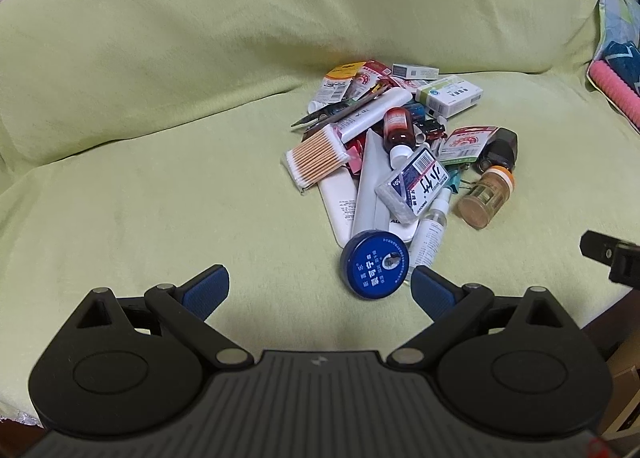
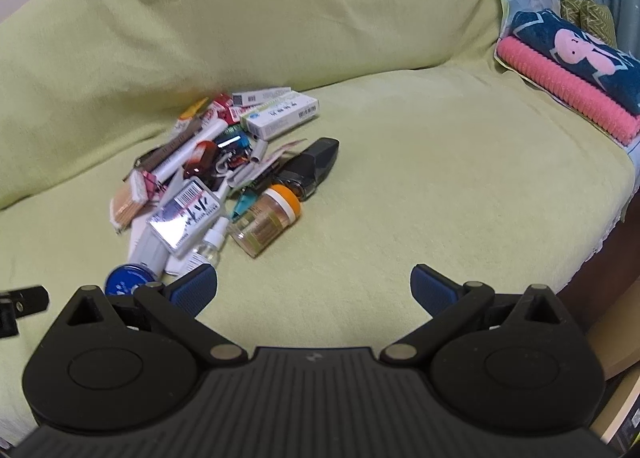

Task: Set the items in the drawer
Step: 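Move the right tool toward the pile of medicine items on the sofa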

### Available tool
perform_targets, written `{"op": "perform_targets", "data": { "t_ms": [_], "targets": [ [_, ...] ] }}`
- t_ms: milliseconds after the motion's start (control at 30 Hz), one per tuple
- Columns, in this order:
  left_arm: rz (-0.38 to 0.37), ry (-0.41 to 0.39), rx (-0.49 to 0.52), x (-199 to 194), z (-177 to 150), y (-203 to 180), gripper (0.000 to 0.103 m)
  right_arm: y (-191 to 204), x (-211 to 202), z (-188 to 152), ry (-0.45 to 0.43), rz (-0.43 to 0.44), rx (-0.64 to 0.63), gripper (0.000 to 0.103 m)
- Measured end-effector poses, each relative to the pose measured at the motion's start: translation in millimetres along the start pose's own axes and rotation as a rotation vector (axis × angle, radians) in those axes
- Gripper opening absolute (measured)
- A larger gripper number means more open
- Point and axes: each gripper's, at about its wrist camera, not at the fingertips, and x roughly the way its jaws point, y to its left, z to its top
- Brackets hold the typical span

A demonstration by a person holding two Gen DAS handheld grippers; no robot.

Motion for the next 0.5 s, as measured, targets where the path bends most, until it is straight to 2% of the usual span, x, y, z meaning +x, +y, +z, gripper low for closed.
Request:
{"op": "perform_targets", "data": {
  "t_ms": [167,500],
  "targets": [
    [-0.002,0.024,-0.006,12,4,2,0.098,-6,14,-1,0.047,0.005,0.017,0.102],
    [-0.016,0.070,-0.017,33,8,5,0.098,-3,30,-1,0.055,0.021,-0.014,0.102]
  ]
}}
